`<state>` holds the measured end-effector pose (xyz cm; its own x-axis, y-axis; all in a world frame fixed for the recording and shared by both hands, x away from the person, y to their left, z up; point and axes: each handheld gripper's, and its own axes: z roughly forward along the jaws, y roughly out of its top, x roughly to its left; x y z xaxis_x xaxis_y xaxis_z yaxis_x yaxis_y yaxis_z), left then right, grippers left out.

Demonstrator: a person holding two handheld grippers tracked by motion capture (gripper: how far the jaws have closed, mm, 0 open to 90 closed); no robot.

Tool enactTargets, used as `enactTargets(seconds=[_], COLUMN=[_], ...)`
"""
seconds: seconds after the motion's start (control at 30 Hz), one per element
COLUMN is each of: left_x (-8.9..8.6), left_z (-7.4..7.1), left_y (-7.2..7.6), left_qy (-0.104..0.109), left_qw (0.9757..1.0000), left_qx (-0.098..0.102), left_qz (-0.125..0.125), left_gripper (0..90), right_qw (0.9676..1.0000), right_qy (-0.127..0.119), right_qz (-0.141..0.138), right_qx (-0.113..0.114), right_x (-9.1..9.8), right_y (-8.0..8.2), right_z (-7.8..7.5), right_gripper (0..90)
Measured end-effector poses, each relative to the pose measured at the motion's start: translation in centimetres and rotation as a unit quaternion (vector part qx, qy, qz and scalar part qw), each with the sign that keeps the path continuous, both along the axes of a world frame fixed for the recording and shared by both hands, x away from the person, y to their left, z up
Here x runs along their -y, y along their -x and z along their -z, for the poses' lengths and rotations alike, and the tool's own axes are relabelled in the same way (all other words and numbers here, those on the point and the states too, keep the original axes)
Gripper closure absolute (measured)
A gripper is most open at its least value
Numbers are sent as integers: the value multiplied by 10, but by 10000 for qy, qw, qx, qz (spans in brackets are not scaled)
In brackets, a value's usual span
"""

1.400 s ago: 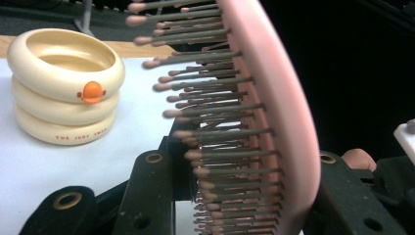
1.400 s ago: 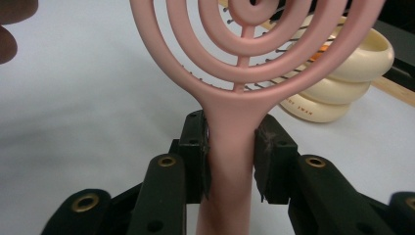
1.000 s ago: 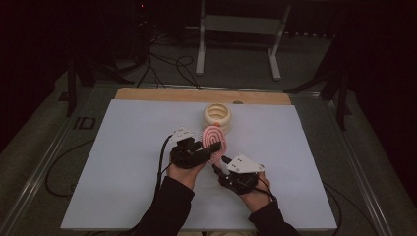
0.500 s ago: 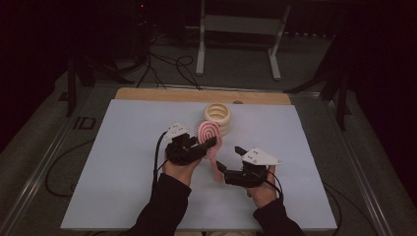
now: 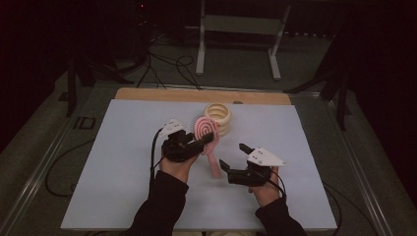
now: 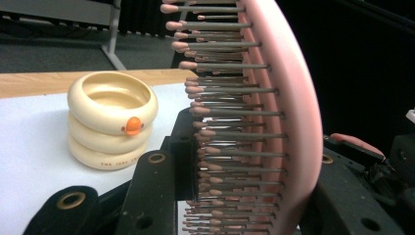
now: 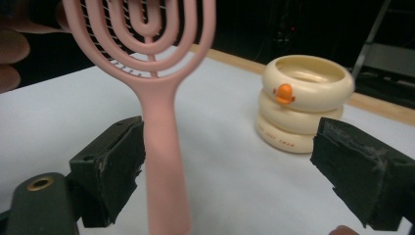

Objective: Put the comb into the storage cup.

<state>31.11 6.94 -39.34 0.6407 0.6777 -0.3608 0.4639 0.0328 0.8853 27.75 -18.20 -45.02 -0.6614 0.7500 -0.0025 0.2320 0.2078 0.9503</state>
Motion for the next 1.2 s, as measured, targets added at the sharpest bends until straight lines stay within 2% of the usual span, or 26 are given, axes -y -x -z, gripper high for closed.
enactTargets(seconds=[0.17,0.37,0.5,0.8,0.93,1.2], left_x=[-4,-7,-9,-14,-16,-17], left_z=[-5,-11,-14,-17,-19,-23], left_y=[-2,-3,-4,-7,-8,-11], left_qy=[20,5,0,9,1,-10], left_qw=[10000,9999,9998,9998,9997,9997], left_qx=[36,112,143,158,182,199], left_qz=[-48,-80,-98,-143,-155,-154], left_gripper=[649,649,649,649,649,649], right_qw=[9999,9991,9988,9985,9981,9984], right_qy=[0,73,33,-10,-115,-85], right_qz=[128,408,493,545,610,564], right_qx=[-20,-39,-52,1,3,65], right_x=[8,16,22,32,40,48], right_y=[-2,-3,-3,-3,-3,-3], right_z=[-1,-3,-4,-6,-6,-6], right_gripper=[137,93,87,82,82,83])
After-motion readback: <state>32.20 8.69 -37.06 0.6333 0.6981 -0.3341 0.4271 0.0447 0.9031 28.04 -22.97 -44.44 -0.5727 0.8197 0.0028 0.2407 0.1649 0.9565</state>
